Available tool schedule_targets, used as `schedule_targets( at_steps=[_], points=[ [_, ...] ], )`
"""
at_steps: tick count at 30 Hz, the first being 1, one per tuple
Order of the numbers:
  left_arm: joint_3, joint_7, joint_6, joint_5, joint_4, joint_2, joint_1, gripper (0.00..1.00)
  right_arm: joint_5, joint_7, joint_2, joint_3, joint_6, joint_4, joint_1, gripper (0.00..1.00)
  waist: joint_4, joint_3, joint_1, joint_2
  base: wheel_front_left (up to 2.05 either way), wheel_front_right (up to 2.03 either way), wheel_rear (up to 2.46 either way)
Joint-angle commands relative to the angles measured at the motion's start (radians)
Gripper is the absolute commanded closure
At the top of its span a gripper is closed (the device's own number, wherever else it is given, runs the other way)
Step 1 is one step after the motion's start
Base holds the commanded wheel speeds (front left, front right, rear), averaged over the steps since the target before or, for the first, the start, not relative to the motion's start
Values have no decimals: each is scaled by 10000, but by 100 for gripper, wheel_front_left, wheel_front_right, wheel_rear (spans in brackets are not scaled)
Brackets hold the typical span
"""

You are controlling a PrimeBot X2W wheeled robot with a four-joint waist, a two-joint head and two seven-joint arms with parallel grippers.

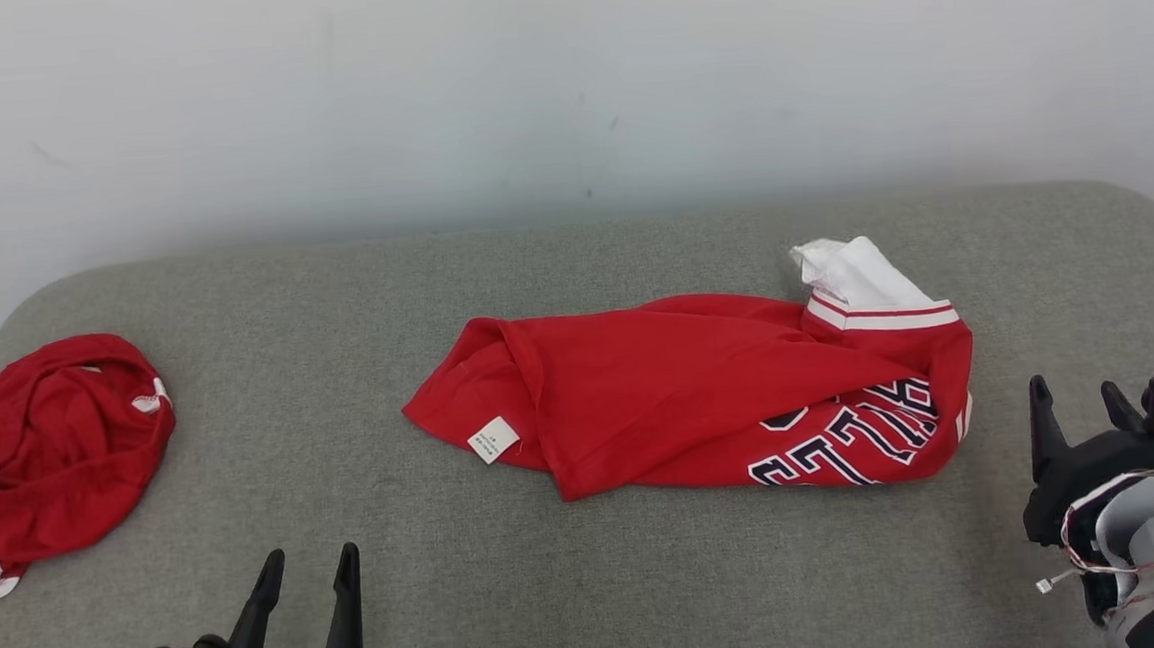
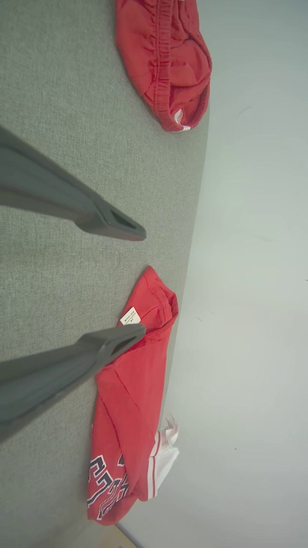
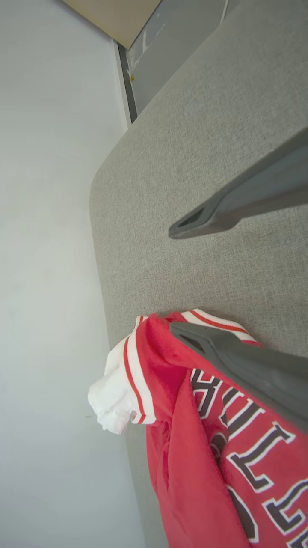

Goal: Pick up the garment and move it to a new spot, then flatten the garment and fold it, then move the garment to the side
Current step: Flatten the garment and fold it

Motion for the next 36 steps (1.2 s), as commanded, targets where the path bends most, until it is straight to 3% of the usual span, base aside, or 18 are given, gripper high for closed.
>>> schedule_targets(
  at_steps=[1,5,6,7,8,14,27,36],
  points=[
    [21,-9,14,5,-8,26,134,0,-485,-25,121,-373,-25,-635,551,0,-90,-97,1,0,0,0,0],
    [7,-9,14,-7,30,11,294,0,-1677,-23,716,-1184,-25,-2963,1798,0,-179,-198,1,0,0,0,0],
    [48,-9,14,-10,21,7,318,0,-2238,-21,1260,-1473,-25,-4521,2627,0,-235,-244,1,0,0,0,0],
    [53,-9,14,-9,20,8,349,0,-2518,-22,1413,-1560,-25,-5300,3045,0,-256,-256,1,0,0,0,0],
    [53,-9,14,-9,20,8,349,0,-2518,-22,1413,-1560,-25,-5300,3045,0,-256,-256,1,0,0,0,0],
    [208,-9,14,50,60,-1,479,0,-3134,-22,2039,-836,-25,-8515,5171,0,-406,-365,1,0,0,0,0],
    [131,-9,14,85,477,-95,686,0,-3174,62,2034,283,-25,-9621,6374,0,-620,-497,1,0,0,0,0],
    [-864,1258,14,-476,2696,-313,-1832,0,-2941,316,2058,807,-25,-9859,6057,0,-1327,215,1,0,0,0,0]
  ],
)
